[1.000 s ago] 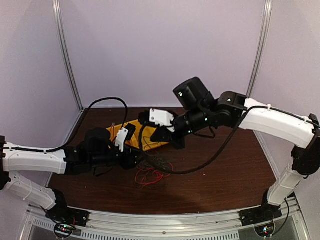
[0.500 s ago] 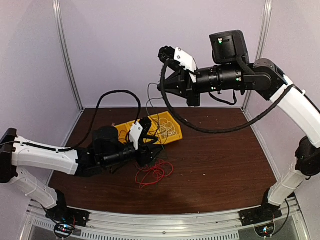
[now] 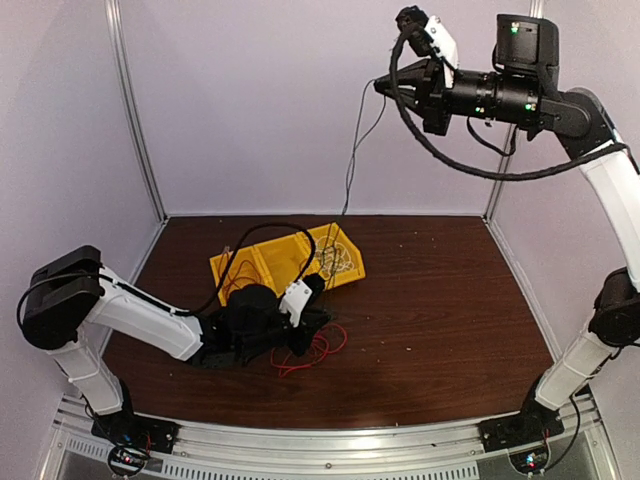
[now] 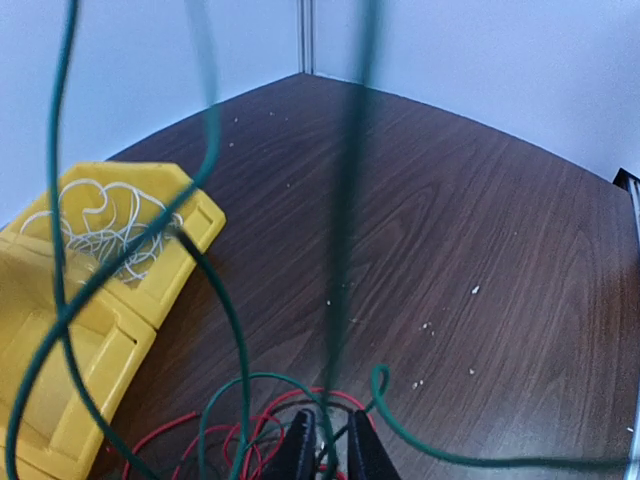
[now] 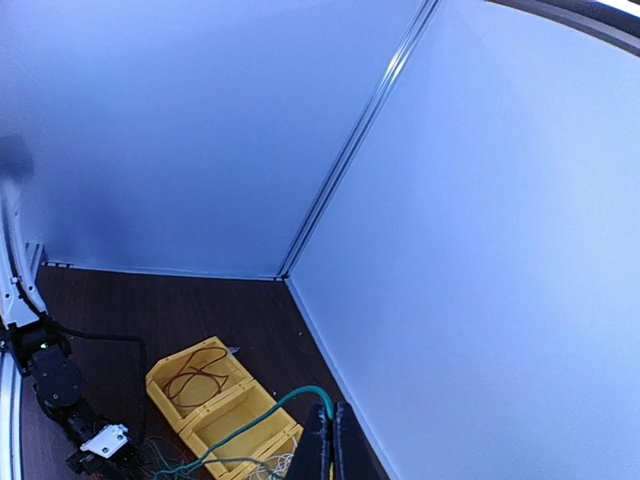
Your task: Untangle the cables
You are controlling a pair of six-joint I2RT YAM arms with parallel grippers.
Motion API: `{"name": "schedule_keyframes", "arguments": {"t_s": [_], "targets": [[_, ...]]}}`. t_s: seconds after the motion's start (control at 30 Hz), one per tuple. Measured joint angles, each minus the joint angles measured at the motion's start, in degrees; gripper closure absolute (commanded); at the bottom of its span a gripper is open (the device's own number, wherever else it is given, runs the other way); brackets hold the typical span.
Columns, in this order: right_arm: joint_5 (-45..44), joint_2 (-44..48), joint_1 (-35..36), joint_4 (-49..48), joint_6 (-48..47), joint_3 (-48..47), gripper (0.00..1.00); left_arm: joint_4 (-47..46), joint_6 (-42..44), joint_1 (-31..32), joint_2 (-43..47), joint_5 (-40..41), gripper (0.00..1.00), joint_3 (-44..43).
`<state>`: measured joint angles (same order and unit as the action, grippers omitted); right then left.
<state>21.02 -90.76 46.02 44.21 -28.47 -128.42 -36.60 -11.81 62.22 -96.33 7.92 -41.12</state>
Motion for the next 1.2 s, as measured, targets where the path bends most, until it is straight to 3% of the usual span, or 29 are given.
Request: {"name": "schedule_keyframes", "arguments": {"t_s": [0.37, 0.57, 0.8, 1.03, 1.2], "targets": [[-1.77, -0.96, -5.18, 1.49, 0.61, -9.44, 1.0, -2.62, -9.68, 0.74, 2.75, 0.76, 0.92, 8.74], [-6.51, -1.81, -6.45, 1.22, 0.2, -11.26, 1.0, -1.7, -13.55, 1.44, 5.73, 2.67, 0.7, 11.65], [-11.26, 0.57, -7.65, -6.95, -1.09, -13.0, 1.0, 8.61, -15.76, 2.93, 6.08, 4.74, 0.65, 15.26], [-4.24, 3.13, -7.65, -7.32, -0.83, -7.74, 1.0, 11.85, -10.47, 5.84, 7.93, 9.09, 0.57, 6.67], [-0.63, 3.1, -7.65, -6.29, 0.35, -5.42, 1.0, 6.45, -3.06, 6.82, 7.08, 10.8, 0.51, -3.85]]}}
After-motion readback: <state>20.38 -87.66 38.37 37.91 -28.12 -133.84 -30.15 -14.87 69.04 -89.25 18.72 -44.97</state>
